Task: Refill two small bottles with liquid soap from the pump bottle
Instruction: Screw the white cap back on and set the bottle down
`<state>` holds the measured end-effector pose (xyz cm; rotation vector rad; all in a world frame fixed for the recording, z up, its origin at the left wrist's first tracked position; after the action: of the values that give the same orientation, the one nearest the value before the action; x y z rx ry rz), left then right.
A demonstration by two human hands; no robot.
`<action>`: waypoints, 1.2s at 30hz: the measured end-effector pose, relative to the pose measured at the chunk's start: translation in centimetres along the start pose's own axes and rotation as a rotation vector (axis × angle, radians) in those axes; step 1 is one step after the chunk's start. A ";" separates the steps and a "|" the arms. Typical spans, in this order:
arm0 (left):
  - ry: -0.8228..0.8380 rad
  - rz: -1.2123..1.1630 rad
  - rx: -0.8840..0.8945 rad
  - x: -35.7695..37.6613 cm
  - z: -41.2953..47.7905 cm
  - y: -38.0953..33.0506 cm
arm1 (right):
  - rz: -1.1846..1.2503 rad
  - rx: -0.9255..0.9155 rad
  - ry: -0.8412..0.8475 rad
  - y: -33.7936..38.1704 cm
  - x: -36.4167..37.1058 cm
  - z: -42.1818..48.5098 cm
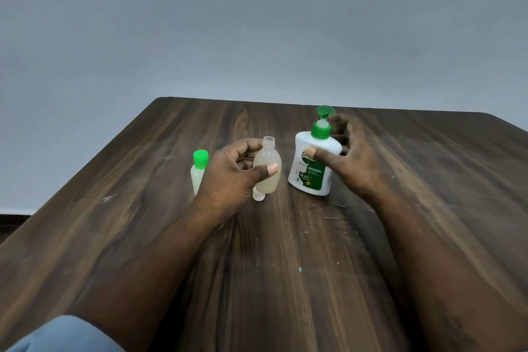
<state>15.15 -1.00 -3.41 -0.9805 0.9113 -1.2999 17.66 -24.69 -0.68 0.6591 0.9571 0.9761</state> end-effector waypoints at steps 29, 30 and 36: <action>0.153 0.529 0.087 -2.2 -1.0 -0.5 | -0.526 -0.413 0.461 2.3 10.0 -4.6; 0.158 0.526 0.090 -2.3 -1.0 -0.4 | -0.548 -0.410 0.469 2.2 10.2 -4.6; 0.146 0.506 0.106 -2.2 -1.0 -0.1 | -0.603 -0.374 0.397 2.3 9.2 -4.1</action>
<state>14.00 1.10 -3.67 -0.5266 1.1049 -0.9812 15.22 -15.23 -3.96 -0.1526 1.1853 0.7168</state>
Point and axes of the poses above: each hand's wrist, its own z-axis towards the middle knuckle, its own x-axis out of the palm, y = z × x, the point moved 5 cm from there along z, towards the middle knuckle, and after that the axes turned 5 degrees about -y, right-handed, at the moved point
